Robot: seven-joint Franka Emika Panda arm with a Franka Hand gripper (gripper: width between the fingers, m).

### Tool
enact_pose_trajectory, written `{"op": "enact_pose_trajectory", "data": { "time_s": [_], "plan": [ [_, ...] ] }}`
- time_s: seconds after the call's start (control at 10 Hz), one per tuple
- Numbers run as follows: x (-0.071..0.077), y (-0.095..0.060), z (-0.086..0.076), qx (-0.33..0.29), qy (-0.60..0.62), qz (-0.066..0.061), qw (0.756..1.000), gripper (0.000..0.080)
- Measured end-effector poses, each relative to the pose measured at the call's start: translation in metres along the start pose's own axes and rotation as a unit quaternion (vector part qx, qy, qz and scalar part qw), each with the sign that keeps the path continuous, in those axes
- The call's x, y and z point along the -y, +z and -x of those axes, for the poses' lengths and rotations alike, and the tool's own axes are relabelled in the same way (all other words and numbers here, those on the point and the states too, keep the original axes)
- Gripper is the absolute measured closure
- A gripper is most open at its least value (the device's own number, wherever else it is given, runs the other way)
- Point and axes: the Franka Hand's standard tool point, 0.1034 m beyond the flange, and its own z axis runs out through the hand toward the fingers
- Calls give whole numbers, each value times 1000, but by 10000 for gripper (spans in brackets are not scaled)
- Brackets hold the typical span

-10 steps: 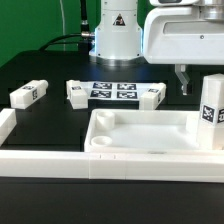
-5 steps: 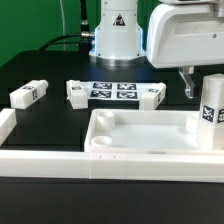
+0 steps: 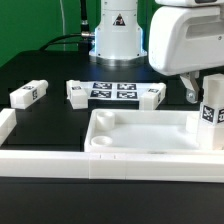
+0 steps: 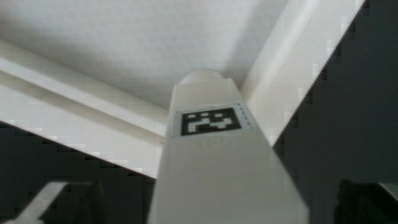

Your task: Assemble desk

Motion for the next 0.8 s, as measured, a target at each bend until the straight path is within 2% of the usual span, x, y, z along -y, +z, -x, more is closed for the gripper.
{"op": "enact_pose_trajectory", "data": {
  "time_s": [0.1,0.4,0.6,0.8],
  "plan": [
    [-1,0,0,0,-32,0,999,151],
    [-1,0,0,0,-35,0,999,511],
    [-1,0,0,0,-25,0,1000,511],
    [-1,0,0,0,53,-1,999,511]
  ]
}}
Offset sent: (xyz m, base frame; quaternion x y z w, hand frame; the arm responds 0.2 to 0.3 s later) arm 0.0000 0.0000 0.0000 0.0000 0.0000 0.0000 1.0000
